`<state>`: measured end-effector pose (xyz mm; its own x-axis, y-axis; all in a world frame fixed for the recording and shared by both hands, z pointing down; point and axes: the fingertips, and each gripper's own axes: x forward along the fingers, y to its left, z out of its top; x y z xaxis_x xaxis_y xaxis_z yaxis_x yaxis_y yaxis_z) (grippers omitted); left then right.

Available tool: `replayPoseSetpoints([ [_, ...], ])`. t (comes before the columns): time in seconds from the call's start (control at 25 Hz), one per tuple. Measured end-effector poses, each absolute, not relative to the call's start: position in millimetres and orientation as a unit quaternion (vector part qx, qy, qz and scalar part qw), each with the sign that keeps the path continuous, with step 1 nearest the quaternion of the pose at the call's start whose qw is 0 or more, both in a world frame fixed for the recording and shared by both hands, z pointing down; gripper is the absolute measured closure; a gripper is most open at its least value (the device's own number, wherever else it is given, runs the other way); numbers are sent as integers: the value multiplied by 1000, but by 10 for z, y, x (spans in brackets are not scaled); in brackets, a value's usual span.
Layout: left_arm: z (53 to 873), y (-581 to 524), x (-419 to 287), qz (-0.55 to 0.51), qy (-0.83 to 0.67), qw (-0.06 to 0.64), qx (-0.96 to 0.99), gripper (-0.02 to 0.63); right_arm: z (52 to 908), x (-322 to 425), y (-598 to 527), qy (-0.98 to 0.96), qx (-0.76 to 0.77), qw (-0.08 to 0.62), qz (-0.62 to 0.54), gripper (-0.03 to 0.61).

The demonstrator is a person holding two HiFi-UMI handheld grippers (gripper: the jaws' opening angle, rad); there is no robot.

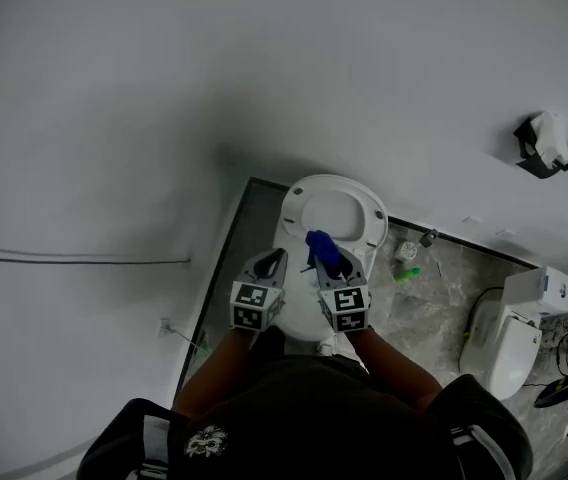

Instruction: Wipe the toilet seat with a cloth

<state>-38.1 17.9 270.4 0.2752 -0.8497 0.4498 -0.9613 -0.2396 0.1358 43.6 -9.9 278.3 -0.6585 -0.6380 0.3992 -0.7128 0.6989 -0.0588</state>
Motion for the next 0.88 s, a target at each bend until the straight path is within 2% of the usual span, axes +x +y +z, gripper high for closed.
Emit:
replayPoseSetpoints([
  [0.52,3346,-985,-853,164,-480,215,834,594,3525,12,-1327,-821,487,236,181,472],
  [0.76,3674,-1300,-939,164,-480,231,830,594,3963,-124,-1571,-802,491,273,203,472],
  [0.88,3754,-1349,-907,161,-482,243,826,594,3969,-89,-1682,-801,498,269,193,472],
])
